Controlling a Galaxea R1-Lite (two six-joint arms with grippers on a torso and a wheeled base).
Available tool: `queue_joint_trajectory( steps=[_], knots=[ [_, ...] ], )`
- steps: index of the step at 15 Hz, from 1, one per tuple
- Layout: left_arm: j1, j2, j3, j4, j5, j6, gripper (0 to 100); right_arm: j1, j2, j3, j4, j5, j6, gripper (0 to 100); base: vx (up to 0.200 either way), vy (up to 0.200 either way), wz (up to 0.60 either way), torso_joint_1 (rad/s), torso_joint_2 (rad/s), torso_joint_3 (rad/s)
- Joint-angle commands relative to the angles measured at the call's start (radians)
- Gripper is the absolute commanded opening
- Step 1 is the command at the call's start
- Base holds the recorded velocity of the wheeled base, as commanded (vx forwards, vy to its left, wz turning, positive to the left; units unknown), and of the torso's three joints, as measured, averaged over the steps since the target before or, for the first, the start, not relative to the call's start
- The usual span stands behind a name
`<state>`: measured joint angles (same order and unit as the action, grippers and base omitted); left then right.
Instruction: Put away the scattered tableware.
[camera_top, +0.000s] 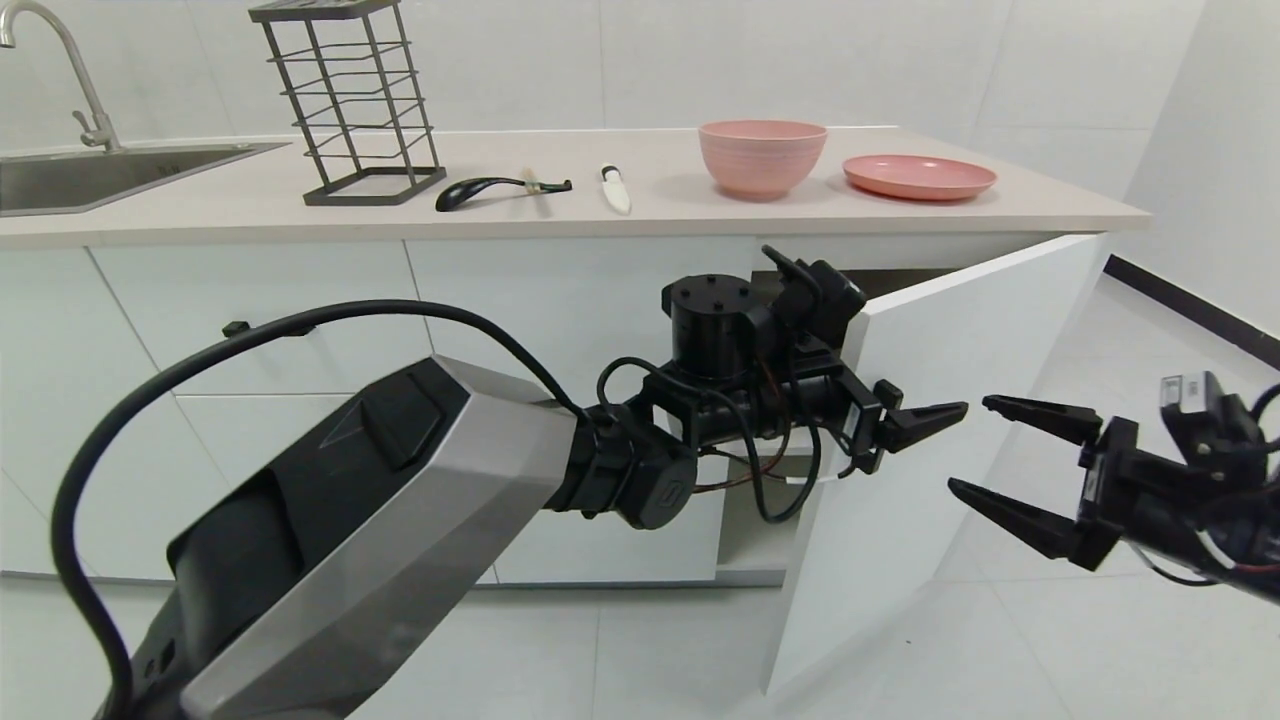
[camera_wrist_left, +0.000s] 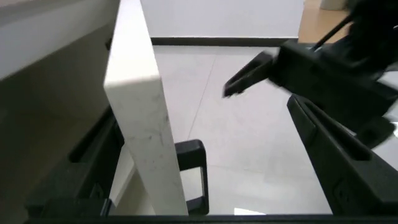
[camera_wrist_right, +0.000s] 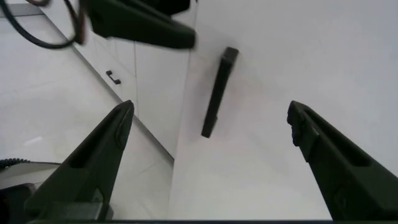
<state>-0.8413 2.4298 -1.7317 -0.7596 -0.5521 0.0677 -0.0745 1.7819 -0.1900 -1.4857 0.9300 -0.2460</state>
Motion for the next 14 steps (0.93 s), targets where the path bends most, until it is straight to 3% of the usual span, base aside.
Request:
queue_joint_trajectory(
  steps=[1,4,10,14],
  knots=[
    [-0.005,-0.003,0.015,-0.004,0.009,0.0,100,-0.015,-0.185,0.118,0.001,0.001,-0.004,100,0.0,0.0,0.0,0.0,0.0,0.0],
    [-0.019,-0.009,0.044,-0.014,0.004,0.0,100,-0.013,-0.276,0.146,0.001,0.001,-0.003,100,0.0,0.0,0.0,0.0,0.0,0.0],
    [-0.071,-0.04,0.189,-0.112,0.006,0.0,100,-0.019,-0.447,0.141,0.001,0.001,0.005,100,0.0,0.0,0.0,0.0,0.0,0.0],
    [-0.093,-0.04,0.193,-0.122,0.006,0.0,100,-0.039,-0.51,0.136,0.001,0.0,0.002,100,0.0,0.0,0.0,0.0,0.0,0.0]
  ],
)
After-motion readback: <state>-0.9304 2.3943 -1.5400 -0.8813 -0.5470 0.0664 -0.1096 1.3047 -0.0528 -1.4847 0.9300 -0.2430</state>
